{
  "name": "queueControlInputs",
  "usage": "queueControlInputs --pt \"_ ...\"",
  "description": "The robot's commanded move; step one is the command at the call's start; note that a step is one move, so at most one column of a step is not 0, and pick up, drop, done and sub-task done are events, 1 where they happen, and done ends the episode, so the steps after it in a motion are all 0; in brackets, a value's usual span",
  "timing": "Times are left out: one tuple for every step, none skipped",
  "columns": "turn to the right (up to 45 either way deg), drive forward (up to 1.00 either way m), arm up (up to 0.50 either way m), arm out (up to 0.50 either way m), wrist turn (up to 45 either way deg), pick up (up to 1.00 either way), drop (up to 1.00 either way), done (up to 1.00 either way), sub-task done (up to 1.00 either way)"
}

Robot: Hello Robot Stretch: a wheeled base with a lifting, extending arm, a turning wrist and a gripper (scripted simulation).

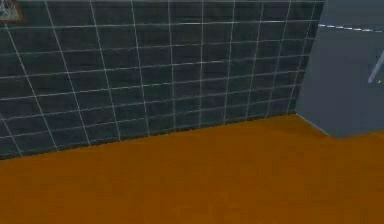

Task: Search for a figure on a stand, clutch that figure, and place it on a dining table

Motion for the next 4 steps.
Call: queueControlInputs --pt "-45.0 0.0 0.0 0.0 0.0 0.0 0.0 0.0 0.0" --pt "-21.0 0.0 0.0 0.0 0.0 0.0 0.0 0.0 0.0" --pt "45.0 0.0 0.0 0.0 0.0 0.0 0.0 0.0 0.0" --pt "45.0 0.0 0.0 0.0 0.0 0.0 0.0 0.0 0.0"
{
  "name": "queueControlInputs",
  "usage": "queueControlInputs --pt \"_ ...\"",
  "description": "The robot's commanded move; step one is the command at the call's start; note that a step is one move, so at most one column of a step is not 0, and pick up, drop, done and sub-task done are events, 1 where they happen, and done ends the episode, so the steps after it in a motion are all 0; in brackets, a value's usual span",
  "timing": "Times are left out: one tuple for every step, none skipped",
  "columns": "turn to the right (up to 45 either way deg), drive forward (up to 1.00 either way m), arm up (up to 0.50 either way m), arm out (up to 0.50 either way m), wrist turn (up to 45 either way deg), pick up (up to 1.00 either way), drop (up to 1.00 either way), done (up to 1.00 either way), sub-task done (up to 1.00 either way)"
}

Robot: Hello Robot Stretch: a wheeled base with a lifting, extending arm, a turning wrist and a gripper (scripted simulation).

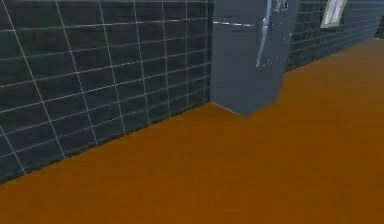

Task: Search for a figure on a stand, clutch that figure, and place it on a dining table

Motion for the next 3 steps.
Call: queueControlInputs --pt "45.0 0.0 0.0 0.0 0.0 0.0 0.0 0.0 0.0" --pt "27.0 0.0 0.0 0.0 0.0 0.0 0.0 0.0 0.0" --pt "45.0 0.0 0.0 0.0 0.0 0.0 0.0 0.0 0.0"
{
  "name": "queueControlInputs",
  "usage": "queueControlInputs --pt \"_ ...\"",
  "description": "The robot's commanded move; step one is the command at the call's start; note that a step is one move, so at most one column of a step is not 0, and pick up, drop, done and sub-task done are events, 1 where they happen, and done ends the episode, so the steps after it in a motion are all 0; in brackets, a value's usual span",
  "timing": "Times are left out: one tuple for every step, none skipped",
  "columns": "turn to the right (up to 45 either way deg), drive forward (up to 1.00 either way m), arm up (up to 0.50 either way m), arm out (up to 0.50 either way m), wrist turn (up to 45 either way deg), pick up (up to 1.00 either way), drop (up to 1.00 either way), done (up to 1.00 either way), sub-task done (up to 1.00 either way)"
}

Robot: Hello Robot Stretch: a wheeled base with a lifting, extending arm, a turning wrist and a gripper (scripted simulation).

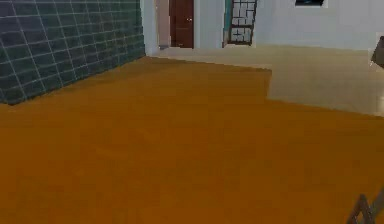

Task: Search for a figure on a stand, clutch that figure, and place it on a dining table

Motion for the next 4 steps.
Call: queueControlInputs --pt "45.0 0.0 0.0 0.0 0.0 0.0 0.0 0.0 0.0" --pt "45.0 0.0 0.0 0.0 0.0 0.0 0.0 0.0 0.0" --pt "39.0 0.0 0.0 0.0 0.0 0.0 0.0 0.0 0.0" --pt "0.0 0.3 0.0 0.0 0.0 0.0 0.0 0.0 0.0"
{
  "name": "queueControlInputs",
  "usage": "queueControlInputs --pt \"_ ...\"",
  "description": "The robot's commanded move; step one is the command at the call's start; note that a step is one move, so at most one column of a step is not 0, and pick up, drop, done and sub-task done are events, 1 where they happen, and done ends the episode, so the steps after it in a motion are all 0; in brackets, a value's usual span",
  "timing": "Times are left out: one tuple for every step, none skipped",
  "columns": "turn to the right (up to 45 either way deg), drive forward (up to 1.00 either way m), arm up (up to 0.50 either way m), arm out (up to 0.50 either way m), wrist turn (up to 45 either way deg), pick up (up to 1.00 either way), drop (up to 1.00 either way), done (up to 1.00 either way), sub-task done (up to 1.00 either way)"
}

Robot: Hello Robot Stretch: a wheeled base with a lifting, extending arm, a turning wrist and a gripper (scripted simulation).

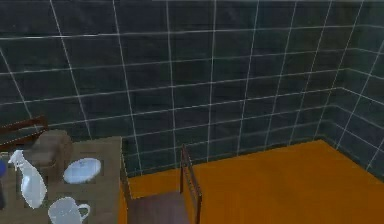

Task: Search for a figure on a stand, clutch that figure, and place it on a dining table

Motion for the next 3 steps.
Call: queueControlInputs --pt "-45.0 0.0 0.0 0.0 0.0 0.0 0.0 0.0 0.0" --pt "-45.0 0.0 0.0 0.0 0.0 0.0 0.0 0.0 0.0" --pt "-45.0 0.0 0.0 0.0 0.0 0.0 0.0 0.0 0.0"
